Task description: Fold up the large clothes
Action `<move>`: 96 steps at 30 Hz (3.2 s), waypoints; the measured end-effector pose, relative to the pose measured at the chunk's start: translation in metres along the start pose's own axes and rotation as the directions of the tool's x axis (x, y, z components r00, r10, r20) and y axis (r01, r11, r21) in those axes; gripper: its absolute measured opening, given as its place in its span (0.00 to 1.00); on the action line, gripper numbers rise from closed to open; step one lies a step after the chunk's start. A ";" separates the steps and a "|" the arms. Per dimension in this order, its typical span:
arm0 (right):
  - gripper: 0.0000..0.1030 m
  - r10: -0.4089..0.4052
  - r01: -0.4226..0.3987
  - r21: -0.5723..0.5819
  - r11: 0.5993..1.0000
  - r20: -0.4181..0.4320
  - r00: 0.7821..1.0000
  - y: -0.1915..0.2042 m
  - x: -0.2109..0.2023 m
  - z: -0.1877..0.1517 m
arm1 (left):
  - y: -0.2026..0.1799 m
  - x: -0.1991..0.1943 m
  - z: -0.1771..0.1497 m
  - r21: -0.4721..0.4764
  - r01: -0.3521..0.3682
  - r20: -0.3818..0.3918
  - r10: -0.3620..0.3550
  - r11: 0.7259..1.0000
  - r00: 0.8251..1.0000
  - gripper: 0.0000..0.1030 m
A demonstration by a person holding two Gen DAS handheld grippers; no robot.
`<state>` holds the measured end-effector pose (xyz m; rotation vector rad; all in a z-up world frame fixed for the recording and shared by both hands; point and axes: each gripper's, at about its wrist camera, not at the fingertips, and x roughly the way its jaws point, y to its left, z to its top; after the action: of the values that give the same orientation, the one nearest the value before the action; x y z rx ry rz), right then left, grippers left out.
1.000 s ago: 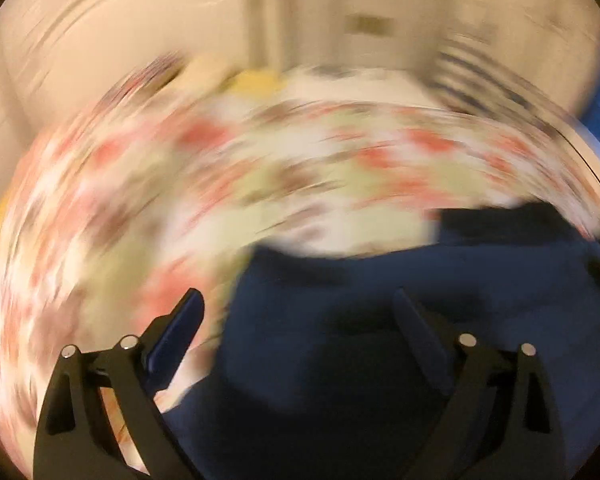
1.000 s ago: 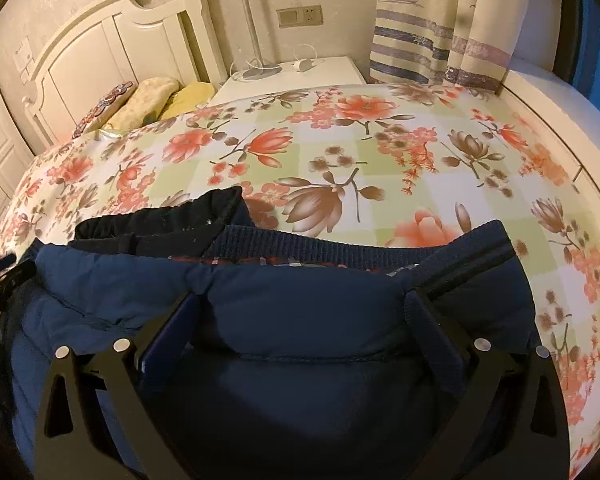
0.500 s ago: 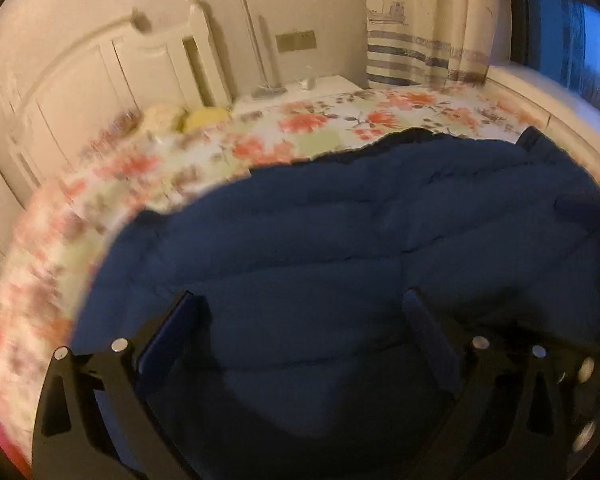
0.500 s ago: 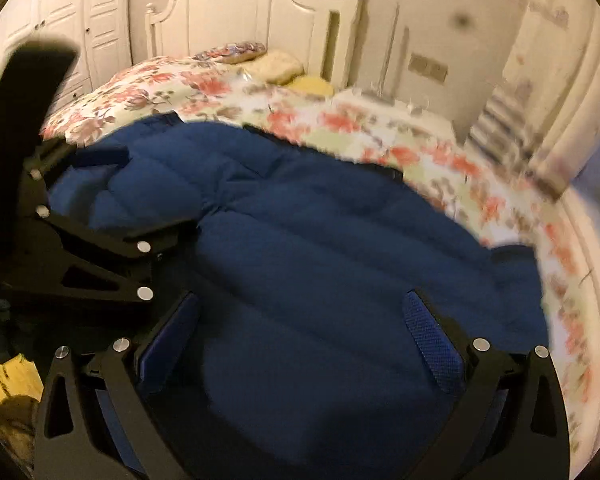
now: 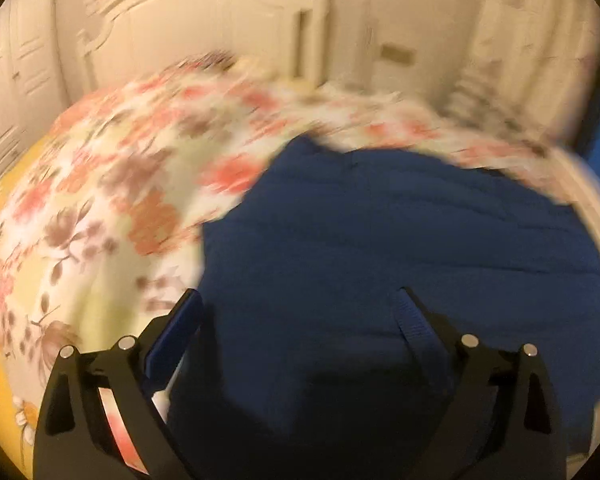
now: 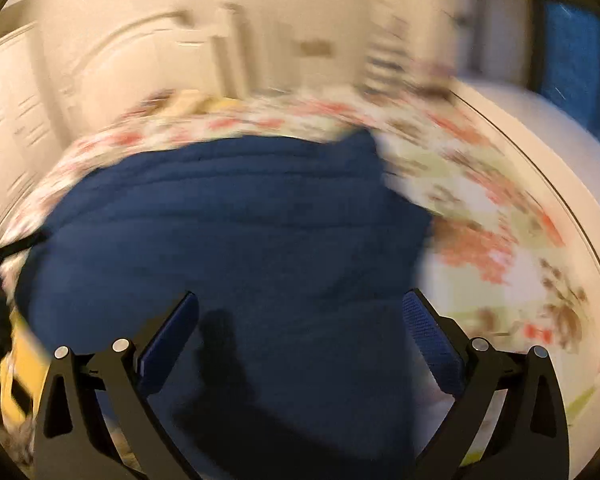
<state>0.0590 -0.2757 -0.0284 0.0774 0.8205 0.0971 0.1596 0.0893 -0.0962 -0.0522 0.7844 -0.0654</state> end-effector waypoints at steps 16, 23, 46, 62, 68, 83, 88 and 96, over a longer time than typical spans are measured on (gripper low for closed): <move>0.95 -0.001 0.005 -0.099 0.995 0.047 0.999 -0.011 -0.029 -0.058 | -0.042 -0.009 -0.056 0.223 0.003 0.056 -0.016 0.975 0.998 0.98; 0.93 0.228 -0.257 0.364 0.895 0.121 0.966 -0.105 -0.050 -0.114 | -0.015 -0.015 -0.064 0.168 -0.027 0.053 0.018 0.985 0.998 0.98; 0.39 0.145 -0.256 0.445 0.858 0.269 0.952 -0.033 -0.018 -0.041 | -0.061 -0.016 0.012 0.198 0.019 0.046 -0.029 0.980 0.999 0.98; 0.38 0.091 -0.150 0.112 0.982 0.418 0.904 0.030 -0.085 0.000 | -0.126 0.001 0.005 0.331 0.133 -0.080 -0.113 0.934 0.990 0.90; 0.39 0.152 -0.115 -0.106 0.988 0.469 0.870 0.107 -0.104 0.027 | -0.086 -0.045 -0.092 0.394 0.174 -0.093 -0.149 0.903 0.984 0.92; 0.59 0.176 0.113 -0.897 0.427 0.205 0.963 0.393 0.019 -0.056 | 0.148 -0.117 -0.015 -0.138 0.056 0.192 -0.029 0.989 0.981 0.92; 0.61 0.145 0.169 -0.916 0.363 0.234 0.961 0.399 0.026 -0.067 | 0.093 -0.093 0.034 0.024 0.103 0.179 -0.106 0.994 0.978 0.93; 0.62 0.144 0.202 -0.918 0.342 0.264 0.954 0.403 0.024 -0.073 | -0.040 -0.012 0.106 0.366 0.066 0.038 -0.085 0.928 0.996 0.95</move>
<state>-0.0014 0.1290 -0.0527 -1.0535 0.3327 0.5206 0.2248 0.0528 -0.0104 0.2684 0.7063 -0.2814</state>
